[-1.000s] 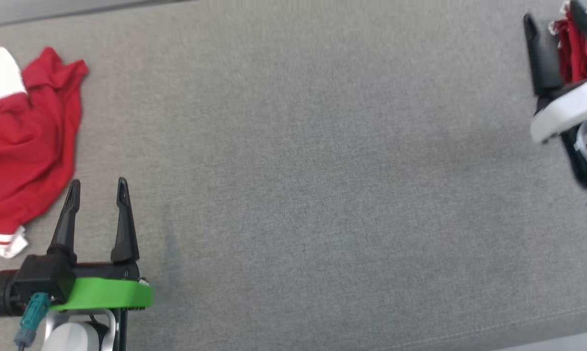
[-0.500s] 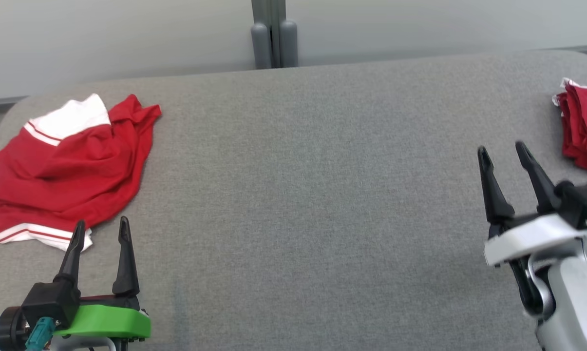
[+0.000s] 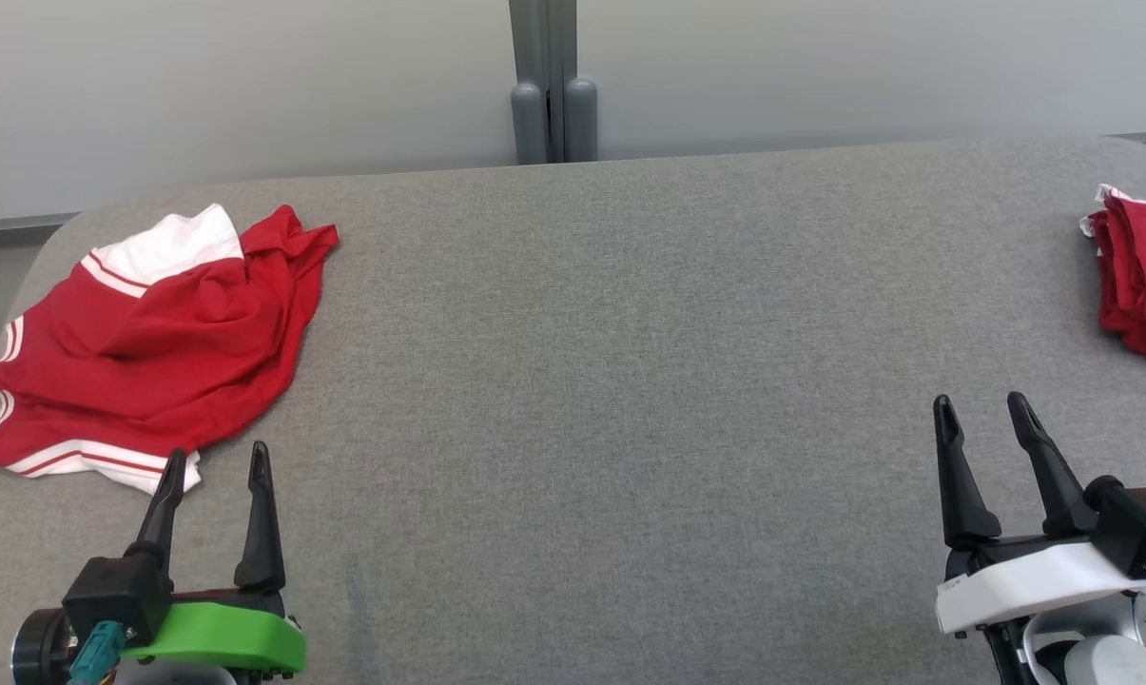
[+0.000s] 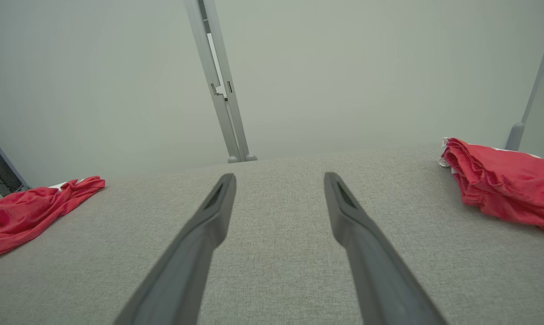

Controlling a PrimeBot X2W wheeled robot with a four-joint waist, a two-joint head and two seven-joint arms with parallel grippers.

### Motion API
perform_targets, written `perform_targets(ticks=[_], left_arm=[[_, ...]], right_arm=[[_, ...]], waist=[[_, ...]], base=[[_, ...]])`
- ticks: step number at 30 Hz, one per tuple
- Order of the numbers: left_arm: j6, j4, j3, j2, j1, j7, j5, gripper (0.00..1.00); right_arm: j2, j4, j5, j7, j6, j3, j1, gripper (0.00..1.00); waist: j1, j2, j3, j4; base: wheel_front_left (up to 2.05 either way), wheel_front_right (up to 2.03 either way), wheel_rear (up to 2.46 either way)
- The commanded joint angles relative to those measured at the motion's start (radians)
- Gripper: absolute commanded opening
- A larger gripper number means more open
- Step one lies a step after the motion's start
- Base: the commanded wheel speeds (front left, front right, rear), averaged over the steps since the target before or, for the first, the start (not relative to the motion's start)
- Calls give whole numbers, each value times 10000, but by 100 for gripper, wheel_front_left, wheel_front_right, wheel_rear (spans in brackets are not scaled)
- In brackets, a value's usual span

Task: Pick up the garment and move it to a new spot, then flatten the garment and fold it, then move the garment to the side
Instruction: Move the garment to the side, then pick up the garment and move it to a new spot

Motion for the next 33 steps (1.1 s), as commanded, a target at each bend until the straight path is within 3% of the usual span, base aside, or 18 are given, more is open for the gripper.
perform_targets(ticks=[1,20,33], left_arm=[[-47,48,-33,51,-149,-31,-114,100],[-38,323,-203,198,-258,-29,-193,100],[171,309,-47,347,-340,-16,-279,100]], right_arm=[[55,-81,-85,-8,-12,8,94,100],[339,98,-163,2,-12,18,320,100],[312,67,-79,70,-12,135,323,100]], waist=[[1,0,13,-23],[1,0,-175,7],[1,0,-90,999]], base=[[0,0,0],[0,0,0],[0,0,0]])
